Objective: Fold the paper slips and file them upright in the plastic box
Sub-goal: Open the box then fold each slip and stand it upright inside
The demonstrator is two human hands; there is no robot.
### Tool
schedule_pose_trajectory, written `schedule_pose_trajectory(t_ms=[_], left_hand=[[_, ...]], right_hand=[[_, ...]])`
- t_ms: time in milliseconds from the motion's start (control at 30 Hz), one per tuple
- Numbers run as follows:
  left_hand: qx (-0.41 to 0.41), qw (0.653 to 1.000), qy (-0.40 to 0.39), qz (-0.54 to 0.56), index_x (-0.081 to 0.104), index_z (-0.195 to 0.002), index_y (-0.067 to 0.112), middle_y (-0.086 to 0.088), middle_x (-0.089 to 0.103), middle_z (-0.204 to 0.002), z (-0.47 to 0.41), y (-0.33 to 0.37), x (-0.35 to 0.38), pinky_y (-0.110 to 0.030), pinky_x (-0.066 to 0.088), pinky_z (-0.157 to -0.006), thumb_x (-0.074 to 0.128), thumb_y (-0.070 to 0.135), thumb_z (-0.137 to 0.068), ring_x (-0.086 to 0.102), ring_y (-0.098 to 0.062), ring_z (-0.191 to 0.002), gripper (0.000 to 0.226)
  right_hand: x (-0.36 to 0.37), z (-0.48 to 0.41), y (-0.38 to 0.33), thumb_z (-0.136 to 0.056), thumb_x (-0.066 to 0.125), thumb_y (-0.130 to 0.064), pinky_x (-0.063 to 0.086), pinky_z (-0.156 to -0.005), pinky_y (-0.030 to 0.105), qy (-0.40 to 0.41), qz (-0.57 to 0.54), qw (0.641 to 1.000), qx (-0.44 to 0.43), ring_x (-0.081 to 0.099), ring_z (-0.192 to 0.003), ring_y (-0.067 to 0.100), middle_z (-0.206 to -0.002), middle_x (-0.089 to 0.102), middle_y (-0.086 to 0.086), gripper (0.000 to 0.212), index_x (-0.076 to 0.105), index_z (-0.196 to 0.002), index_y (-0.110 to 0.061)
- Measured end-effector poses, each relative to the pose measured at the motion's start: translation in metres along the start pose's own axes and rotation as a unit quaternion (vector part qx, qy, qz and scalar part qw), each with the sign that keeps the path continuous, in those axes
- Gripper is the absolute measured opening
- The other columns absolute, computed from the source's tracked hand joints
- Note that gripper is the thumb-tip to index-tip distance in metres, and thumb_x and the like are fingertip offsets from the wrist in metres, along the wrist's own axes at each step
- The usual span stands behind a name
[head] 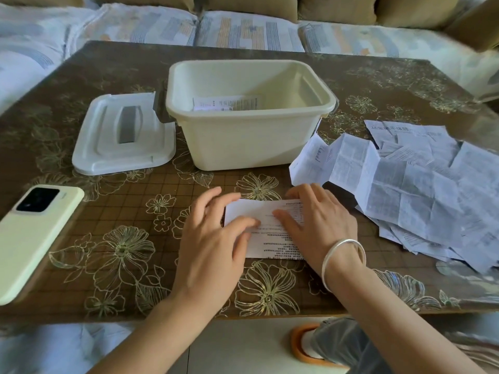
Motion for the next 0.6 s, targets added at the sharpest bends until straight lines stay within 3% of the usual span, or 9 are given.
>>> schedule_pose_trajectory(t_ms=[100,200,333,400,467,600], left_hand=[[0.031,0.999,-0.009,-0.016,0.077,-0.098,0.025,0.0,0.064,-0.118,0.001,0.004,0.001,-0.042,0.042,-0.101,0.07,0.013,-0.081,0.047,-0.025,-0.122,0.023],[0.044,0.999,-0.023,-0.02,0.077,-0.103,0.023,0.0,0.067,-0.11,0.002,0.006,0.002,-0.042,0.047,-0.093,0.07,0.008,-0.079,0.056,-0.023,-0.107,0.029],[0.043,0.999,-0.029,-0.015,0.077,-0.102,0.023,0.002,0.067,-0.112,0.001,0.005,0.002,-0.039,0.044,-0.093,0.065,0.014,-0.084,0.057,-0.022,-0.105,0.023],[0.035,0.998,-0.044,-0.002,0.075,-0.099,0.024,0.006,0.066,-0.112,-0.001,0.005,0.002,-0.038,0.044,-0.094,0.058,0.037,-0.089,0.056,-0.018,-0.106,0.024],[0.033,0.997,-0.066,-0.003,0.073,-0.096,0.025,0.01,0.065,-0.112,-0.003,0.005,0.002,-0.038,0.042,-0.094,0.052,0.06,-0.085,0.056,-0.016,-0.105,0.042],[0.041,0.996,-0.076,0.005,0.07,-0.096,0.024,0.01,0.065,-0.112,-0.003,0.006,0.002,-0.036,0.037,-0.103,0.051,0.066,-0.083,0.057,-0.015,-0.11,0.048]], right_hand=[[0.002,0.0,-0.001,-0.089,0.058,-0.048,0.043,-0.068,0.028,0.043,0.013,0.999,-0.027,0.048,-0.107,0.017,-0.115,0.051,-0.006,0.036,0.052,-0.119,-0.029],[0.004,-0.003,-0.004,-0.081,0.071,-0.032,0.051,-0.074,0.038,0.095,0.043,0.988,-0.114,0.054,-0.104,0.026,-0.113,0.06,0.002,0.033,0.063,-0.112,-0.022],[0.009,-0.006,-0.01,-0.084,0.064,-0.014,0.05,-0.079,0.042,0.082,0.026,0.976,-0.201,0.059,-0.102,0.029,-0.112,0.065,0.002,0.025,0.069,-0.108,-0.02],[0.002,-0.01,-0.012,-0.09,0.056,-0.015,0.049,-0.073,0.037,0.057,-0.034,0.984,-0.166,0.057,-0.096,0.027,-0.105,0.065,0.001,0.022,0.069,-0.108,-0.02],[-0.003,-0.02,-0.014,-0.095,0.054,-0.028,0.044,-0.078,0.033,-0.008,-0.033,0.993,-0.115,0.053,-0.102,0.023,-0.109,0.06,0.0,0.025,0.06,-0.119,-0.022],[-0.007,-0.039,-0.018,-0.088,0.062,-0.045,0.048,-0.086,0.035,-0.147,0.021,0.986,-0.072,0.056,-0.103,0.019,-0.113,0.058,-0.001,0.044,0.048,-0.124,-0.024]])
Point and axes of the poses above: each hand's wrist, its own z-axis away from the middle knuckle, its own x-axis out of the palm, y = z × x, the point moved 4 cm from there along -z, towards the middle knuckle
